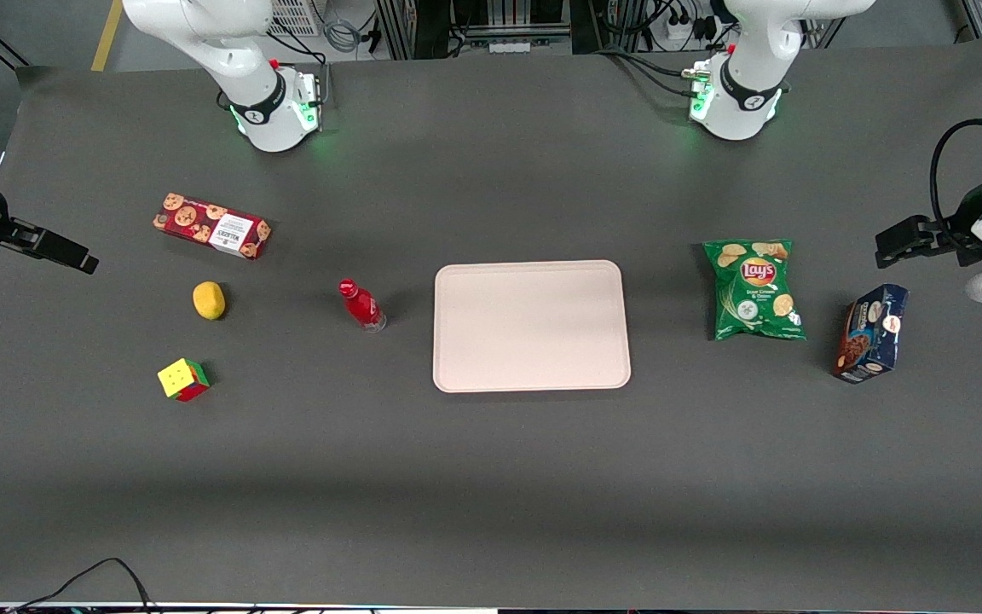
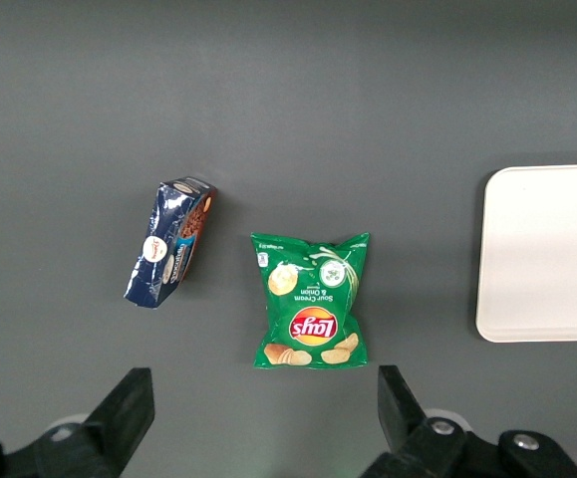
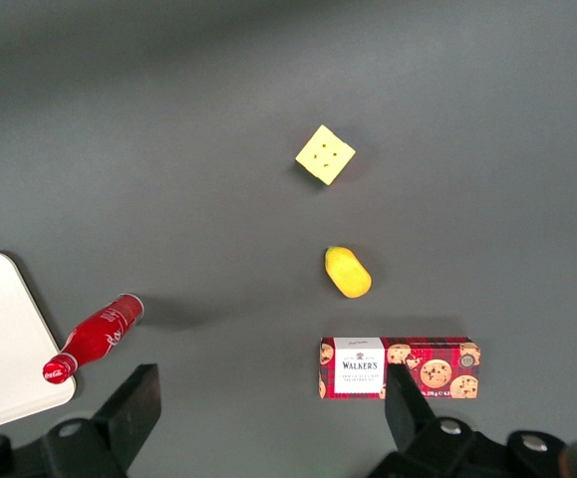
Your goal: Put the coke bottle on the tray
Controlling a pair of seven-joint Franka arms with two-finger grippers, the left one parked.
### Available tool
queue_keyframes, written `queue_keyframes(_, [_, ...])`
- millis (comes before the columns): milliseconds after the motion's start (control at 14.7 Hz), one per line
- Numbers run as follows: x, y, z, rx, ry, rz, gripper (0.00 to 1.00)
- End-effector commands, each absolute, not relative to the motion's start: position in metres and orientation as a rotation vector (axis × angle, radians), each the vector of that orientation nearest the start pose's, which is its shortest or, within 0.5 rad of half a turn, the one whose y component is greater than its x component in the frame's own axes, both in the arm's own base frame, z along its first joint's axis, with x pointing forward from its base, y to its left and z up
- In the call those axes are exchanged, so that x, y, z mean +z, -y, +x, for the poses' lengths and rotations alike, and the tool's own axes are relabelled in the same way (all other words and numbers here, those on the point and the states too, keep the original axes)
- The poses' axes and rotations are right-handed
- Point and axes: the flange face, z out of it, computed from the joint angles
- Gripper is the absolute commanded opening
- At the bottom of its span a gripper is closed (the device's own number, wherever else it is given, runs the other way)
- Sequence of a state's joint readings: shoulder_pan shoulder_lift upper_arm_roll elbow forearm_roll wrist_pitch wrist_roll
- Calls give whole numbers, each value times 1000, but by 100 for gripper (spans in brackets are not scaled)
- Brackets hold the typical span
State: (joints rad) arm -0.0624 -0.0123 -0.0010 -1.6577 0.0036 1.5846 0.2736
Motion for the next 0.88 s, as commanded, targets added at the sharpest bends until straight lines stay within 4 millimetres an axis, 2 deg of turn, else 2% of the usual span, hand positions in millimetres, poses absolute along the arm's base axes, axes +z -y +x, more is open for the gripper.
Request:
queue_keyframes(0, [597,35,549,100,-553,-3103,100])
queue_keyframes(475, [598,37,551,96,-562,-3095,100])
queue_keyframes(611, [599,29,552,91,-539,-3104,100])
queue_keyframes(815, [597,-3,551,118,-459,-3109,100])
